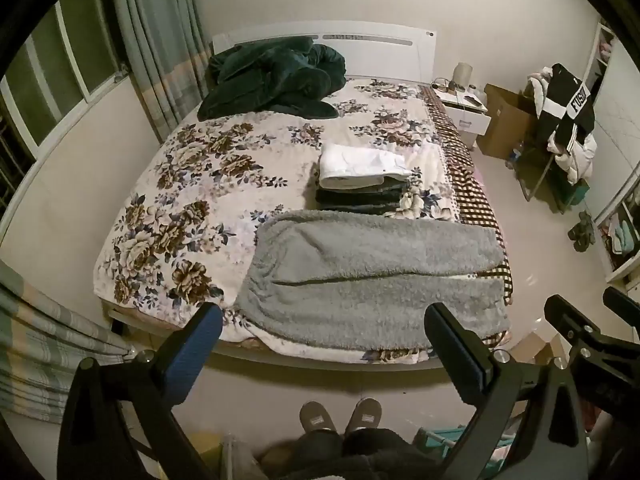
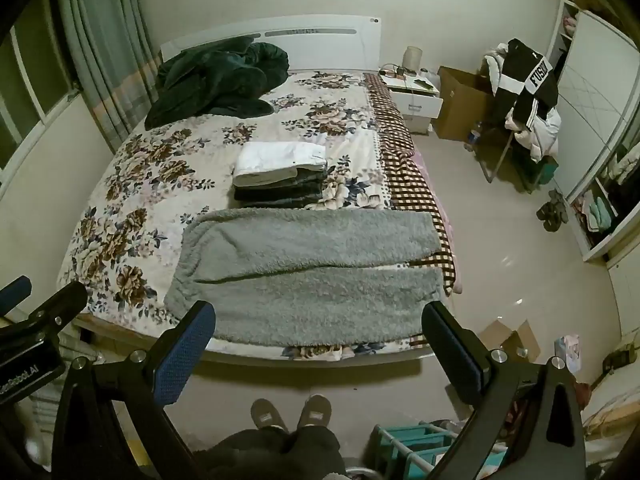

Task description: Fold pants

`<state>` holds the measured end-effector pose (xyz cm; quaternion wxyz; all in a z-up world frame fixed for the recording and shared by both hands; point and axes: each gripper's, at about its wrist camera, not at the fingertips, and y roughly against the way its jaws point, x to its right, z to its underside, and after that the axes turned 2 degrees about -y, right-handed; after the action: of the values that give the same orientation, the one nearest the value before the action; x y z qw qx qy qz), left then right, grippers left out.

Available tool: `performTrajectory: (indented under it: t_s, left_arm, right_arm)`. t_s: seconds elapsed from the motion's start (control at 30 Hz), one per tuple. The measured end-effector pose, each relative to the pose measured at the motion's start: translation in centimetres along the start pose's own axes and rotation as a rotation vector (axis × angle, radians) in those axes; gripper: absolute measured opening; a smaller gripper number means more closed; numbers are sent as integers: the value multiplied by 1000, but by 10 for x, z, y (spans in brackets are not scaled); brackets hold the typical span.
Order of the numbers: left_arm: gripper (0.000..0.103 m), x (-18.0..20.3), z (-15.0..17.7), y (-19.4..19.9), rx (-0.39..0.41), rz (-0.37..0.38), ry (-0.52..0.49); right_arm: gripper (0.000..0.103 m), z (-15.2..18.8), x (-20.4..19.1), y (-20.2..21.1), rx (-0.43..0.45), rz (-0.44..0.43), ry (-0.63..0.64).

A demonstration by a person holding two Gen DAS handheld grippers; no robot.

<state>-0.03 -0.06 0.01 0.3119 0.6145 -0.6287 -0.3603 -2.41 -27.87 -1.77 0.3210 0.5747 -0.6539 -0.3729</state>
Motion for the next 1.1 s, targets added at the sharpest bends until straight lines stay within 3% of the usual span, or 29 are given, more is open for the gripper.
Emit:
performTrajectory:
  t_s: [1.1]
  left_arm:
    - [103, 7, -5, 14, 7, 22, -2]
  right_arm:
    - [103, -4, -8, 3, 2, -18, 6]
